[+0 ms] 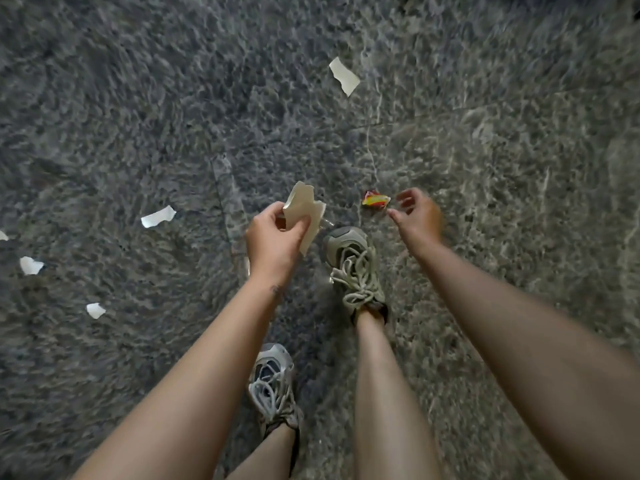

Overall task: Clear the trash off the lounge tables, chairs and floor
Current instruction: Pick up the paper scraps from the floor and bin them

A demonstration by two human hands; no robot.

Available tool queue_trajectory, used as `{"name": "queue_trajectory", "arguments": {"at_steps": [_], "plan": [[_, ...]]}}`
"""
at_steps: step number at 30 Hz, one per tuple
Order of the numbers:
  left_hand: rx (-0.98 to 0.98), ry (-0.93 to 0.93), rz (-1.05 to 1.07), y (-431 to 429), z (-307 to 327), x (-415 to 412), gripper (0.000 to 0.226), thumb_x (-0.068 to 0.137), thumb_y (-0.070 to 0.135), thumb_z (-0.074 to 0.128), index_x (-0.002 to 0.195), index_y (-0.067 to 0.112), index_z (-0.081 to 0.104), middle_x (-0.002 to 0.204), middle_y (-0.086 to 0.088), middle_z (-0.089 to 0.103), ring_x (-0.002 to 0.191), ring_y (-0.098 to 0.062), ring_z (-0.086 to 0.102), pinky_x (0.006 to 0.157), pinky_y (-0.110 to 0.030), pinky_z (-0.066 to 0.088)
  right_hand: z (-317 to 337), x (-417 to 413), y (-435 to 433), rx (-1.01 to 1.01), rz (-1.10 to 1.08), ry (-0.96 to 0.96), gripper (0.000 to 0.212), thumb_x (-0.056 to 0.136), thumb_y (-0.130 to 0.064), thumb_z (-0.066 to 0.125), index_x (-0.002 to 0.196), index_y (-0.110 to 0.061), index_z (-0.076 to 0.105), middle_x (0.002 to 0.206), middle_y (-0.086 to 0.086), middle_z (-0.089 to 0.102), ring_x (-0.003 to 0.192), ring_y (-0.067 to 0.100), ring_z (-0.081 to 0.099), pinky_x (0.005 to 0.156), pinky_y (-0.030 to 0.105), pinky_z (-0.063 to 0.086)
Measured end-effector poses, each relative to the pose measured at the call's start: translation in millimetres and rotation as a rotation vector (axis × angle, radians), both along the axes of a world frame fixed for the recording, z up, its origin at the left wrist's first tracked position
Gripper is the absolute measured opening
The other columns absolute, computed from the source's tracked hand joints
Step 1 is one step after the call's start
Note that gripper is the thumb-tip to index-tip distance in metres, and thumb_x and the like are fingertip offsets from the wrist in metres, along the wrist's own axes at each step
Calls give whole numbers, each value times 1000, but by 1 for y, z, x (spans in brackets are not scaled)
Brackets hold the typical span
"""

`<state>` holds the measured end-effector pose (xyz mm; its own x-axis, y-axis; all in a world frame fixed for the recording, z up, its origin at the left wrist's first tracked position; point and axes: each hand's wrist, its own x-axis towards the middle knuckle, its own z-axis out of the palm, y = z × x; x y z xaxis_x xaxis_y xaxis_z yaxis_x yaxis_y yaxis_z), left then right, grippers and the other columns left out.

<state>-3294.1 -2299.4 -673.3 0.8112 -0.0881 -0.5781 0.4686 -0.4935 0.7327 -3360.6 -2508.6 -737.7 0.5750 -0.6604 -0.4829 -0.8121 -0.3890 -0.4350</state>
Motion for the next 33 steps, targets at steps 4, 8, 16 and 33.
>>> {"name": "queue_trajectory", "arguments": {"at_steps": [4,8,16,33], "plan": [[0,-19,67,-31,-62,22,13,79,10,70,80,20,62,82,-6,67,79,-25,63,78,-45,52,-73,18,-23,-22,51,109,29,77,-18,73,104,-15,63,107,8,66,98,27,59,85,37,48],[-12,-21,105,-52,-111,34,23,80,11,70,71,28,58,72,7,62,71,-13,57,71,-38,50,-128,19,-32,-91,158,187,38,77,-21,73,112,-19,59,117,7,58,108,26,51,91,38,40],[-7,-21,119,-68,-151,48,20,79,13,70,73,28,59,71,9,62,68,-10,56,67,-33,46,-147,26,-41,-135,197,110,18,77,-11,68,90,-16,56,93,4,62,95,26,53,77,31,22],[-68,-101,215,-92,-169,148,13,81,10,70,77,14,58,76,-4,63,73,-18,57,73,-41,51,-155,268,-69,33,75,-180,51,75,-21,74,120,-17,51,104,3,65,104,22,58,97,40,41]]}}
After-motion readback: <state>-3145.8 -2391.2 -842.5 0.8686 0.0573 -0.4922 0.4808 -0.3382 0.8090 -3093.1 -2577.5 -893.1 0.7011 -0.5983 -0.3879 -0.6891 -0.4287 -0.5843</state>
